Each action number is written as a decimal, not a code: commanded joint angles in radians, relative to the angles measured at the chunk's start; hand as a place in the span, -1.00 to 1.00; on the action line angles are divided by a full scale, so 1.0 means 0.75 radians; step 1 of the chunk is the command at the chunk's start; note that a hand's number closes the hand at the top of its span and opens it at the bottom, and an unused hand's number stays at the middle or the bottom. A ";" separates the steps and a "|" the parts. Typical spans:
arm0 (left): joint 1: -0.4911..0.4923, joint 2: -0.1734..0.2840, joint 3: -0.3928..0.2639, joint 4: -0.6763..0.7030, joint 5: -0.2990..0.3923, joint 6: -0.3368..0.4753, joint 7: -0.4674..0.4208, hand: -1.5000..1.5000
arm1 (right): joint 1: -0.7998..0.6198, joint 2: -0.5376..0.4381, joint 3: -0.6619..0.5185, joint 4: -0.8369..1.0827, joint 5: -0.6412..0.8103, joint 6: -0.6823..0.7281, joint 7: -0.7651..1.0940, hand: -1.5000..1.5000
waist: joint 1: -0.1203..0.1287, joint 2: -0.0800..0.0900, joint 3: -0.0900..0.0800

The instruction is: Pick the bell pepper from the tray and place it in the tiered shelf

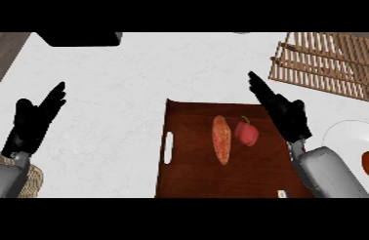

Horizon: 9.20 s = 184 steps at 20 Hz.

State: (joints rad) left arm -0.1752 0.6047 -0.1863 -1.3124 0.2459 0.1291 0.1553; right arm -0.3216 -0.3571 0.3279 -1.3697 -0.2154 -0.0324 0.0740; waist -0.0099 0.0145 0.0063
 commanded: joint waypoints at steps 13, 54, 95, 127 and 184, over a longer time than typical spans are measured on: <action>0.291 -0.140 0.082 -0.175 0.299 0.129 0.179 0.00 | 0.597 0.017 -0.446 -0.179 0.296 -0.964 -0.159 -1.00 | -0.125 -0.044 -0.014; 0.185 -0.183 -0.094 -0.276 0.230 0.205 0.263 0.00 | 0.527 0.216 0.073 -0.651 1.518 -0.458 1.560 -1.00 | 0.049 -0.006 -0.017; 0.156 -0.187 -0.075 -0.176 0.269 0.196 0.174 0.00 | 0.203 0.476 -0.165 -0.004 1.736 -0.419 1.363 1.00 | 0.025 -0.007 -0.010; 0.285 -0.141 -0.039 -0.254 0.294 0.221 0.184 0.00 | -0.006 -0.048 -0.304 -0.752 1.097 0.095 0.799 1.00 | -0.059 -0.040 -0.014; 0.121 -0.194 -0.126 -0.155 0.282 0.184 0.156 0.00 | -0.860 -0.729 -0.851 0.789 0.935 0.317 0.021 1.00 | 0.073 0.010 -0.010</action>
State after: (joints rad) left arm -0.1659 0.5381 -0.2833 -1.5447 0.4251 0.2723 0.3282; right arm -0.9399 -0.8814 -0.3035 -0.8393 0.4870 0.1918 0.1428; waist 0.0576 0.0016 0.0373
